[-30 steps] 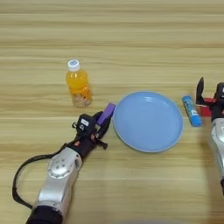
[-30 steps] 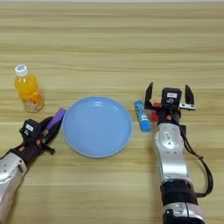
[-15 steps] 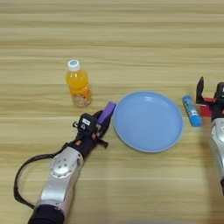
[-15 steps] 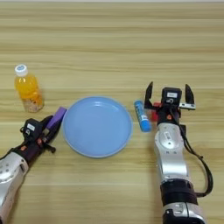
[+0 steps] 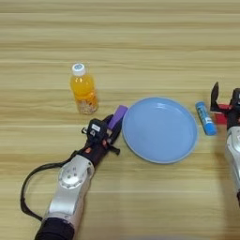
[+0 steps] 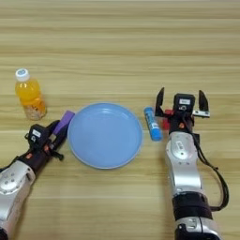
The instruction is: Move the objects on the table
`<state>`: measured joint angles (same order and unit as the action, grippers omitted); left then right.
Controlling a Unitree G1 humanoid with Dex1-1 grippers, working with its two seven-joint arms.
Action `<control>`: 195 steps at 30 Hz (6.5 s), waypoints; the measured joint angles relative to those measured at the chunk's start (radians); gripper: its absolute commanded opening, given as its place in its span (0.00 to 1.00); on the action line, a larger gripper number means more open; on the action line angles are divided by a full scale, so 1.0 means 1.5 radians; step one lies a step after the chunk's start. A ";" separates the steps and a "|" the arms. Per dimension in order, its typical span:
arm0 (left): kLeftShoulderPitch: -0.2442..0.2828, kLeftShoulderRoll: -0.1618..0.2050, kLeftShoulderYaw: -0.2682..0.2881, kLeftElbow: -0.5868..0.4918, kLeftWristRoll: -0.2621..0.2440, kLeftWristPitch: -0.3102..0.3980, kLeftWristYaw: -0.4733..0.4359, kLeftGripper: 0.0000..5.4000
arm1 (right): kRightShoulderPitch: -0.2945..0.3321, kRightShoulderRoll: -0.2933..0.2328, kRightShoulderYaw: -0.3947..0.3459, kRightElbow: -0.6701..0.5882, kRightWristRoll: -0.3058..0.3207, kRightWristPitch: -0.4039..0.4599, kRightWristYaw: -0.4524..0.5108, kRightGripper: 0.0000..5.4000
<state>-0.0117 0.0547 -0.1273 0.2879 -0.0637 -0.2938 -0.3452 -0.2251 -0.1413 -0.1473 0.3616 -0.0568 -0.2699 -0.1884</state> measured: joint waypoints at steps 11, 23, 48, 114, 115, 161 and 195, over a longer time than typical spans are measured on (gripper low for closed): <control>0.014 0.001 -0.009 -0.042 0.013 -0.004 0.011 0.25 | -0.001 0.000 0.001 0.005 0.000 0.000 0.000 1.00; 0.037 0.010 -0.064 -0.141 0.014 0.011 -0.021 0.25 | -0.001 0.000 0.001 0.006 0.000 -0.001 0.000 1.00; -0.017 0.009 -0.087 -0.162 0.000 0.162 -0.034 0.25 | -0.002 0.002 0.005 0.006 -0.010 -0.001 -0.001 1.00; -0.064 -0.001 -0.087 -0.053 0.042 0.137 0.012 1.00 | -0.001 0.007 0.012 -0.006 -0.013 0.000 0.000 1.00; -0.064 -0.001 -0.087 -0.049 0.042 0.137 0.012 1.00 | -0.001 0.007 0.012 -0.006 -0.013 0.000 0.000 1.00; -0.137 0.006 -0.072 0.078 0.143 0.108 0.091 1.00 | -0.001 0.007 0.018 -0.006 -0.015 0.000 -0.001 1.00; -0.258 -0.002 -0.038 0.250 0.170 0.087 0.178 1.00 | -0.001 0.014 0.022 -0.021 -0.025 0.001 0.000 1.00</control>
<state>-0.3982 0.0511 -0.1850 0.6628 0.1907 -0.1629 -0.0781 -0.2270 -0.1208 -0.1141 0.3304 -0.0937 -0.2688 -0.1879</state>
